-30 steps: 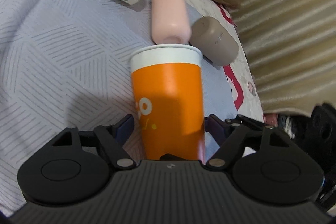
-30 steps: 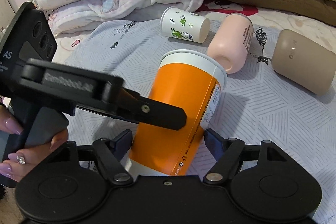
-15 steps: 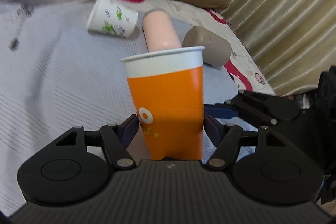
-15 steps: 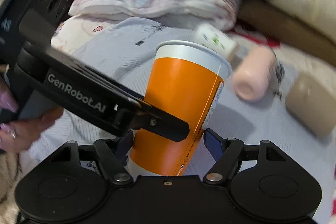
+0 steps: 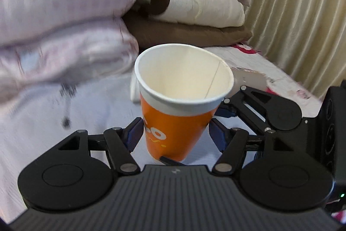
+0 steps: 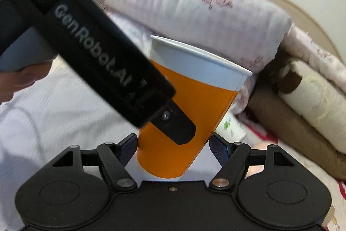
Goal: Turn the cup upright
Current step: 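Rotate the orange cup rim-up with the right gripper while the left tool braces it, then set the orange cup upright on the cloth and open the right gripper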
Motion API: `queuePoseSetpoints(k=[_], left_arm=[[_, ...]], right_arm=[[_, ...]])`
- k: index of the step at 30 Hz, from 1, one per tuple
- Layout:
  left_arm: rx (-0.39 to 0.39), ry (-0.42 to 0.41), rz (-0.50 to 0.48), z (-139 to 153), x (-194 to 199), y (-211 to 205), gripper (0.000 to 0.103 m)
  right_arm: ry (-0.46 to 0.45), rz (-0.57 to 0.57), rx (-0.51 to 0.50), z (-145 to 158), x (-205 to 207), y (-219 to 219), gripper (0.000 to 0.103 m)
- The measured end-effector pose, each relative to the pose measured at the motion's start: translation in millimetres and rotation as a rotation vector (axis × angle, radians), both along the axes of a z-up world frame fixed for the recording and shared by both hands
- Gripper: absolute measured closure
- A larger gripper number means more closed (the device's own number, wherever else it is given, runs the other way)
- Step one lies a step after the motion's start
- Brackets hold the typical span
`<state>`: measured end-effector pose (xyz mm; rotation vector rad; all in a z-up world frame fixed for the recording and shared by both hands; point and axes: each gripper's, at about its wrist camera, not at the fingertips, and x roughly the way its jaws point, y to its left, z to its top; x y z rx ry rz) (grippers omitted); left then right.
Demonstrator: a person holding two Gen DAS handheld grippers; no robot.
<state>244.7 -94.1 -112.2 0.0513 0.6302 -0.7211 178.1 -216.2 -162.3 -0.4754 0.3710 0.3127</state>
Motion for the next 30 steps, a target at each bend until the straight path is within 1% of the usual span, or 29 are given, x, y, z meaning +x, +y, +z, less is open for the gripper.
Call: queuePoseSetpoints(k=[1, 2, 4, 8, 11, 12, 14, 17, 19, 21, 23, 25, 27, 29, 30], left_arm=[[0.013, -0.024, 0.001, 0.5, -0.3, -2.2, 0.037], [0.013, -0.032, 0.003, 1.0, 0.4, -2.9, 0.037], [0.0, -0.025, 0.005, -0.4, 3.7, -3.4, 0.037], [-0.023, 0.011, 0.002, -11.3, 10.5, -5.5, 0.037], [-0.03, 0.063, 0.003, -27.1, 19.1, -9.4, 0.036], [-0.049, 0.07, 0.002, -31.2, 19.2, -7.9, 0.036], [-0.063, 0.083, 0.006, -33.8, 19.5, -6.9, 0.035], [-0.058, 0.085, 0.009, -34.5, 18.6, -7.1, 0.035], [-0.067, 0.093, 0.015, -35.4, 18.7, -6.2, 0.035], [-0.075, 0.124, 0.018, -37.4, 19.6, -5.1, 0.035], [-0.078, 0.147, 0.019, -40.7, 19.4, -4.2, 0.034], [-0.076, 0.149, 0.035, -44.0, 16.9, -3.8, 0.031], [-0.066, 0.158, 0.044, -45.3, 14.6, -4.5, 0.03], [-0.053, 0.162, 0.052, -44.1, 11.7, -5.1, 0.025], [-0.05, 0.16, 0.06, -42.5, 9.7, -4.9, 0.024]], right_arm=[[-0.031, -0.004, -0.008, -3.2, 2.6, -0.2, 0.026], [-0.059, -0.01, -0.02, -5.4, 3.9, -0.1, 0.026], [-0.081, -0.025, -0.031, -8.6, 8.3, -1.3, 0.026], [-0.016, -0.049, 0.026, -8.1, 18.8, -8.6, 0.025], [0.068, -0.062, 0.072, -12.2, 32.3, -17.6, 0.026], [0.084, -0.066, 0.079, -15.2, 35.0, -19.2, 0.026], [0.069, -0.062, 0.069, -19.5, 37.1, -20.4, 0.026], [0.08, -0.071, 0.095, -19.3, 41.8, -21.5, 0.027], [0.075, -0.074, 0.086, -20.0, 43.8, -19.9, 0.027], [0.076, -0.08, 0.085, -19.0, 46.6, -18.6, 0.027], [0.086, -0.096, 0.109, -18.7, 46.6, -19.6, 0.026], [0.092, -0.115, 0.135, -18.0, 47.6, -21.1, 0.023], [0.091, -0.127, 0.156, -17.1, 47.7, -23.9, 0.022], [0.088, -0.135, 0.167, -16.6, 44.3, -24.8, 0.021], [0.086, -0.141, 0.173, -16.2, 41.5, -25.3, 0.021]])
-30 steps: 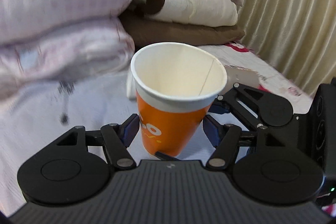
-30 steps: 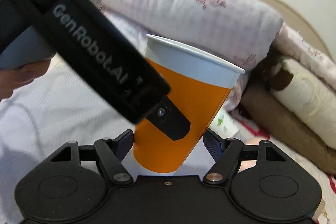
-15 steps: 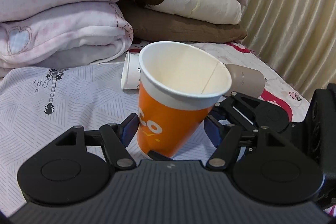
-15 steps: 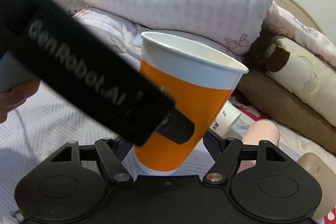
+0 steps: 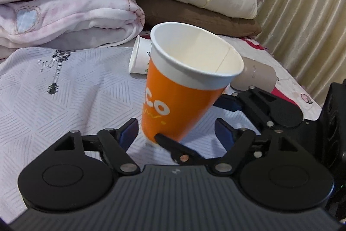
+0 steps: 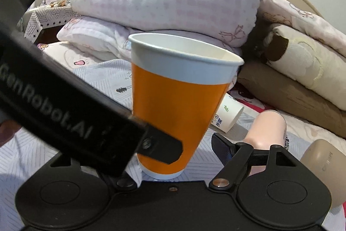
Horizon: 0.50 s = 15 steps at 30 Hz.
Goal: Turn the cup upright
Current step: 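Set the orange cup upright on the cloth and open the right gripper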
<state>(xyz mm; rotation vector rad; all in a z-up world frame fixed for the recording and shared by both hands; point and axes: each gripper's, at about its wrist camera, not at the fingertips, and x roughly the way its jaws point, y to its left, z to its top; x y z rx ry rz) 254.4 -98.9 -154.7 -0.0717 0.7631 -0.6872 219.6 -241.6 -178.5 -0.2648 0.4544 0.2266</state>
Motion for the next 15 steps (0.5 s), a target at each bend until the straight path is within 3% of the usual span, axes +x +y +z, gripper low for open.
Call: queuePoseSetpoints(k=[4, 10, 15], left_arm=[[0.007, 0.009, 0.008, 8.0, -9.9, 4.2, 0.022], [0.087, 0.051, 0.096, 14.9, -28.5, 10.3, 0.022], [0.147, 0.077, 0.098, 33.5, -56.2, 9.8, 0.022]], right_arm=[[0.009, -0.033, 0.046, 0.7, -17.5, -7.1, 0.021], [0.076, -0.116, 0.164, -4.1, -61.3, -30.6, 0.021], [0.075, -0.187, 0.197, 13.7, -94.3, -49.2, 0.021]])
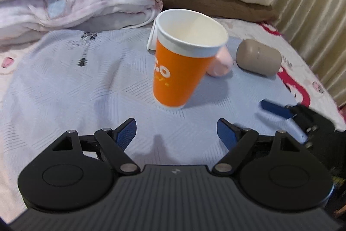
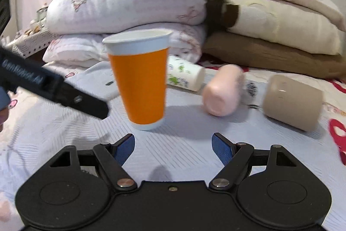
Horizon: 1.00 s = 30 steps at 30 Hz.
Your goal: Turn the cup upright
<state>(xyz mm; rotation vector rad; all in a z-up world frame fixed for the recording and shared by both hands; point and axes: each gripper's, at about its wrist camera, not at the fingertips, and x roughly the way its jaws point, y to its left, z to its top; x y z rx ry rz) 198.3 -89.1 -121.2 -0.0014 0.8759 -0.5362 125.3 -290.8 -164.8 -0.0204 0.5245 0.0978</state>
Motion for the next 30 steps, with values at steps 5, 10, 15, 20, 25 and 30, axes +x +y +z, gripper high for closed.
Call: queuePoseSetpoints(k=[5, 10, 15, 20, 25, 30], left_arm=[[0.008, 0.006, 0.016, 34.4, -32.8, 3.4, 0.021], [0.078, -0.013, 0.108, 67.4, -60.8, 8.6, 0.019], [0.09, -0.034, 0.141, 91.9, -81.2, 18.6, 0.019], [0.117, -0.082, 0.176, 113.7, -104.3, 25.9, 0.017], [0.121, -0.119, 0.209, 129.7, -127.5, 33.7, 0.015], [0.128, -0.156, 0.229, 139.2, -149.5, 40.3, 0.013]], right_arm=[[-0.019, -0.06, -0.027, 35.1, -28.7, -7.8, 0.021], [-0.032, -0.112, -0.072, 71.8, -54.2, -9.5, 0.021], [-0.044, -0.127, -0.038, 102.9, -82.4, -13.6, 0.021], [-0.077, -0.119, -0.033, 130.7, -110.1, -10.2, 0.021], [-0.114, -0.098, -0.042, 156.6, -142.1, -3.6, 0.021], [-0.094, -0.099, -0.027, 169.7, -162.7, -0.7, 0.02]])
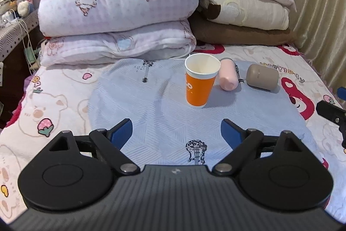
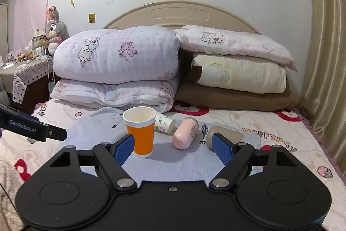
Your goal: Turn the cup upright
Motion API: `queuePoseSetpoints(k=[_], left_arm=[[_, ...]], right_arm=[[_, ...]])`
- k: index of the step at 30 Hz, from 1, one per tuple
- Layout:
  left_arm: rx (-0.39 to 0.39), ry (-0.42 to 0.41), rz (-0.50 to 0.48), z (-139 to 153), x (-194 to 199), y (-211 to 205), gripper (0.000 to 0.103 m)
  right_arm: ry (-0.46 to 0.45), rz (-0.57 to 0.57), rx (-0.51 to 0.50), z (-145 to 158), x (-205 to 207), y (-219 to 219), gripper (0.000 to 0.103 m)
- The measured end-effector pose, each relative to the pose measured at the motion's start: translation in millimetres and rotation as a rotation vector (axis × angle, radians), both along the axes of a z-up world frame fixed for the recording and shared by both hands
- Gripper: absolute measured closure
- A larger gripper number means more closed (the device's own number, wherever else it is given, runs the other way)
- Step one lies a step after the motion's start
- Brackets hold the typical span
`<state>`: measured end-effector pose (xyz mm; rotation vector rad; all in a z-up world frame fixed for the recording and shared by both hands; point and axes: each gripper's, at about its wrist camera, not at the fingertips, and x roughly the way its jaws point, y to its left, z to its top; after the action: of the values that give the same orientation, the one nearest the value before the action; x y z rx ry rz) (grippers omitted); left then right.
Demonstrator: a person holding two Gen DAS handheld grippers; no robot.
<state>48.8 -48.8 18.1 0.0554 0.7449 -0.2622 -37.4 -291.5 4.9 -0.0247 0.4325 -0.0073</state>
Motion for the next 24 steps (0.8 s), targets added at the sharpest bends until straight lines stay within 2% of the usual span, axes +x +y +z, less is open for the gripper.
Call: queuePoseSetpoints(k=[3, 4, 6, 7, 13, 19, 24], left_arm=[[0.0, -0.019, 0.01, 3.7, -11.9, 4.3, 0.01], [0.005, -0.024, 0.014, 4.2, -14.9, 5.7, 0.008], [0.011, -0.038, 0.021, 6.0, -21.7, 8.2, 0.005], [0.013, -0.043, 0.024, 6.7, -24.5, 9.1, 0.002], [-0.003, -0.045, 0.042, 8.8, -35.9, 17.1, 0.0], [-0.009, -0.023, 0.075, 5.7, -41.3, 23.5, 0.0], [-0.002, -0.039, 0.114, 6.7, -46.2, 27.8, 0.0]], right_arm=[[0.031, -0.013, 0.041, -0.6, -6.3, -1.1, 0.017], [0.038, -0.028, 0.048, -1.7, -7.9, -1.6, 0.009], [0.024, -0.059, 0.057, -3.4, -13.5, -0.8, 0.001], [0.018, -0.085, 0.061, -3.9, -16.1, -0.7, 0.0], [-0.003, -0.148, 0.041, -2.4, -28.8, 3.1, 0.0], [0.0, -0.159, 0.029, 0.0, -35.6, 7.1, 0.0], [0.008, -0.168, 0.028, 0.6, -39.9, 8.4, 0.0]])
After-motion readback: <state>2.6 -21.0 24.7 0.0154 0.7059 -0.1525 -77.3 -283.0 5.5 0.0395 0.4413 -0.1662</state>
